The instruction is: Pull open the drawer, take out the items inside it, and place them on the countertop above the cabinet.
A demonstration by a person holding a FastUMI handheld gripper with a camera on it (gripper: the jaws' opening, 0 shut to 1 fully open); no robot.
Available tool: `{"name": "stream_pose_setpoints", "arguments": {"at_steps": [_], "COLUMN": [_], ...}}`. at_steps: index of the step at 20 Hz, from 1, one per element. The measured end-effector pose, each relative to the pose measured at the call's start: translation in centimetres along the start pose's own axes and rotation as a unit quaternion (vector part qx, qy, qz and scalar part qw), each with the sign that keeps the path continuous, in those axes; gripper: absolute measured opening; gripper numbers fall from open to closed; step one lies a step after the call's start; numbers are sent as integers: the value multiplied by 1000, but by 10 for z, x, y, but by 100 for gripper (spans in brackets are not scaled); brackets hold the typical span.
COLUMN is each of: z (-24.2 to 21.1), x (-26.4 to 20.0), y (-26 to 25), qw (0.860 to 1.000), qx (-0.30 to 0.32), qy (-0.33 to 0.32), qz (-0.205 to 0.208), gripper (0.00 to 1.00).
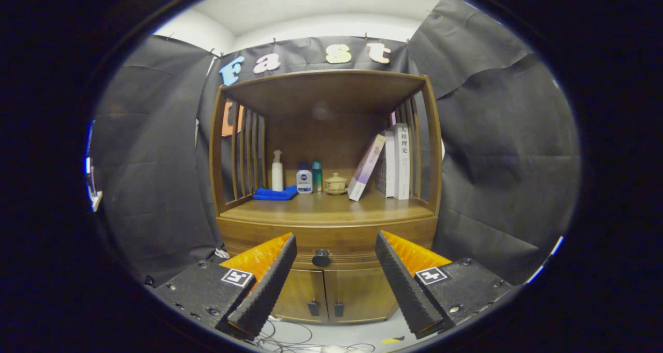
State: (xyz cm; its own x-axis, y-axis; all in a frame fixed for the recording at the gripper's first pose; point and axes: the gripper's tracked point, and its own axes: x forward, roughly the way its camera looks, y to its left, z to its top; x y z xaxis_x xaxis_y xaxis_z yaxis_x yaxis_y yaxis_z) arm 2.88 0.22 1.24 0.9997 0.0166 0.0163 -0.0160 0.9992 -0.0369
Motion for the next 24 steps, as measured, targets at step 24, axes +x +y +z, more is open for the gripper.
{"name": "stream_pose_setpoints", "arguments": {"at_steps": [24], "z": [-132], "x": [177], "y": [18], "qw": [997], "qx": [3], "qy": [78], "qz": [-5], "gripper": [97]}}
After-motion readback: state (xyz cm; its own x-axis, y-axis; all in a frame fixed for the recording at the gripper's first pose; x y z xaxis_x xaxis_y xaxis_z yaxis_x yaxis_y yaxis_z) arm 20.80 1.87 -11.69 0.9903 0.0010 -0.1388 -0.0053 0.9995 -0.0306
